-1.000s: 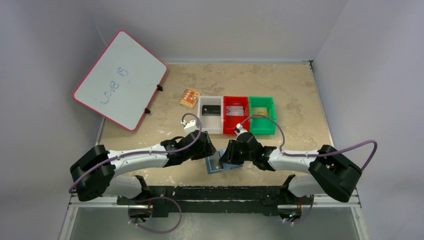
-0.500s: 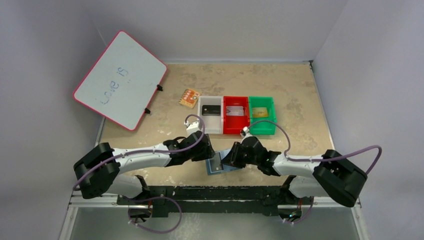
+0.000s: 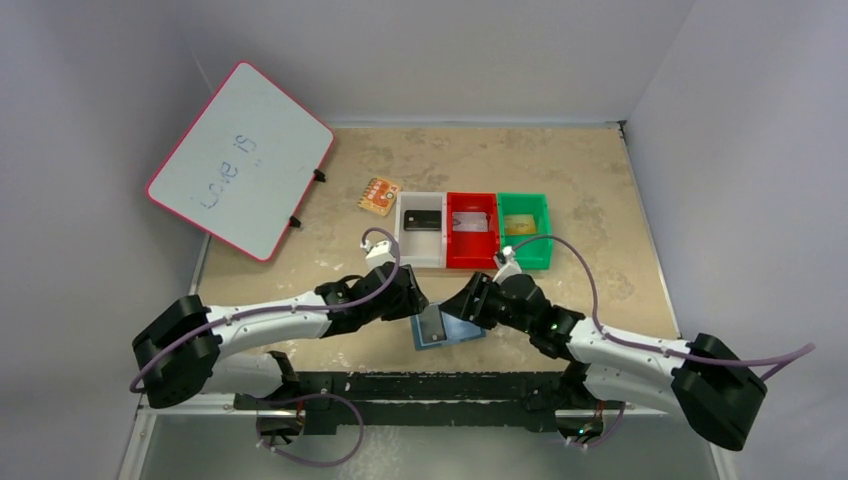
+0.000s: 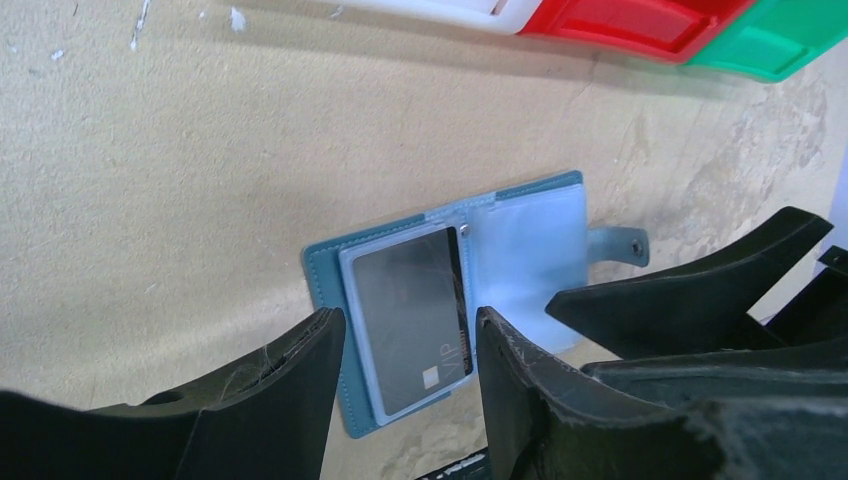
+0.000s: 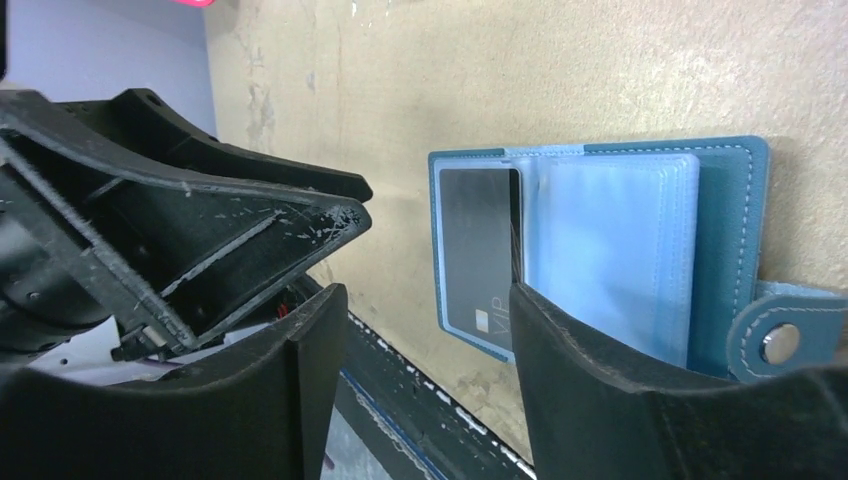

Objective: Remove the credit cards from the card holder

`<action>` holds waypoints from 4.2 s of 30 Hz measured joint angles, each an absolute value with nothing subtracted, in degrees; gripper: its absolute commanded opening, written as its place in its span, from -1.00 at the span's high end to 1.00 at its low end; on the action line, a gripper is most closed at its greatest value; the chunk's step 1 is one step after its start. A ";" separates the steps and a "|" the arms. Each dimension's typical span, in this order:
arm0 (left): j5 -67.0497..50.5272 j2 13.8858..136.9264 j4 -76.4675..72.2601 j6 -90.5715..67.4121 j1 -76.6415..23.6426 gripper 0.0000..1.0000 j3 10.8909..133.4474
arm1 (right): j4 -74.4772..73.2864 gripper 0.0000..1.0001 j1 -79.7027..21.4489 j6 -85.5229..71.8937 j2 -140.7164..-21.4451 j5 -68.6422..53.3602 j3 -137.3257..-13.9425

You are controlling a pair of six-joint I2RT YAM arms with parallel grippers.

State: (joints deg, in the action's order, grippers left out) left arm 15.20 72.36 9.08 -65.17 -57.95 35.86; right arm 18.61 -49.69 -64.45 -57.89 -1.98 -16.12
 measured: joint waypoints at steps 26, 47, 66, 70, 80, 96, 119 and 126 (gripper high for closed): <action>12.19 78.06 4.60 -68.05 -59.61 0.44 32.75 | 25.23 0.49 -49.43 -60.55 -78.98 -8.64 -20.40; 15.90 79.40 5.67 -66.78 -59.81 1.00 32.25 | 31.44 1.00 -49.30 -64.53 -80.01 -10.07 -17.91; 18.17 81.87 5.76 -65.32 -60.27 1.00 34.28 | 27.59 1.00 -46.11 -65.36 -73.32 -9.80 -14.92; 18.48 81.84 5.56 -65.30 -60.45 0.85 34.17 | 25.96 1.00 -45.71 -65.06 -72.58 -9.85 -15.05; 18.85 77.08 8.29 -62.92 -60.55 0.37 35.97 | 28.45 1.00 -45.67 -65.04 -77.12 -10.61 -16.14; 15.92 85.01 2.83 -64.42 -61.34 0.86 36.91 | 30.04 1.00 -45.52 -65.10 -77.87 -11.51 -16.32; 18.33 83.99 3.55 -63.81 -62.02 0.99 35.68 | 35.27 1.00 -42.57 -65.43 -79.29 -16.32 -13.72; 18.87 83.90 3.92 -63.83 -62.17 1.00 35.68 | 35.81 0.55 -41.25 -65.71 -76.40 -16.45 -11.81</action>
